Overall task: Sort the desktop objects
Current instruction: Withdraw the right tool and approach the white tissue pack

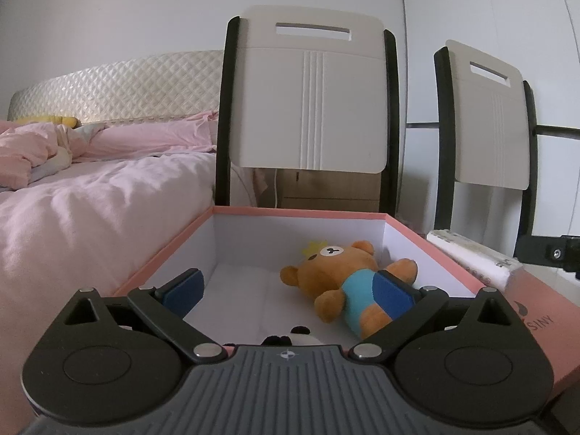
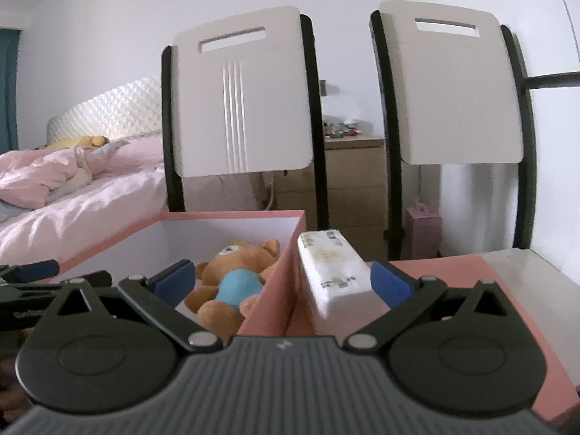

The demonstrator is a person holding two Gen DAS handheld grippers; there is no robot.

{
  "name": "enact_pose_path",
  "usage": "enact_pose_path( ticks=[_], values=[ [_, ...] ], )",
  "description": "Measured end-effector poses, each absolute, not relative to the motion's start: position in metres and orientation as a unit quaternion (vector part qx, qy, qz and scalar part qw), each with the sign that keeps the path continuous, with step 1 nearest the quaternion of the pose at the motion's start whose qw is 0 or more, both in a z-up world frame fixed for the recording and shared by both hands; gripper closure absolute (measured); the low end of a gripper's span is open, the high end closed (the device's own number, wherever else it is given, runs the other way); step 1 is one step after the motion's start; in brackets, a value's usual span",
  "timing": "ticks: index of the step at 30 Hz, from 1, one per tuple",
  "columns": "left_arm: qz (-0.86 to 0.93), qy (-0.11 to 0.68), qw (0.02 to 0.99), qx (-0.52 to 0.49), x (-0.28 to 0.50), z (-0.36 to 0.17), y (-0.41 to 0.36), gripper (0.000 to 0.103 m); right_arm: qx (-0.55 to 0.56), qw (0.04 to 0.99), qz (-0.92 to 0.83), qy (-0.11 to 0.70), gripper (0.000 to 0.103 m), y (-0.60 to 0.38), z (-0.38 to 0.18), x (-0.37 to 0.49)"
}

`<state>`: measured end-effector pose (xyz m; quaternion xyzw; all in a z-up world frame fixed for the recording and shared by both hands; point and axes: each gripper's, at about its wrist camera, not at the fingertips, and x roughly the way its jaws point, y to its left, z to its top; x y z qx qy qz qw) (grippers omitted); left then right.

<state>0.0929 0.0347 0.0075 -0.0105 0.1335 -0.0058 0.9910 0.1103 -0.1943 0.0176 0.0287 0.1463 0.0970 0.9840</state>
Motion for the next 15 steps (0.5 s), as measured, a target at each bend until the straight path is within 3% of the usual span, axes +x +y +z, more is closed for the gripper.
enact_pose_path(
  ticks=[4, 11, 15],
  values=[
    [-0.006, 0.133, 0.991, -0.011, 0.092, 0.008, 0.035, 0.003, 0.013, 0.988, 0.079, 0.130, 0.000, -0.190, 0.018, 0.104],
    [-0.005, 0.133, 0.991, -0.011, 0.092, 0.008, 0.034, 0.003, 0.091, 0.986, 0.065, 0.126, 0.000, -0.211, 0.021, 0.101],
    [-0.006, 0.133, 0.991, -0.010, 0.092, 0.008, 0.033, 0.003, 0.046, 0.988, 0.057, 0.135, 0.000, -0.206, 0.020, 0.100]
  ],
)
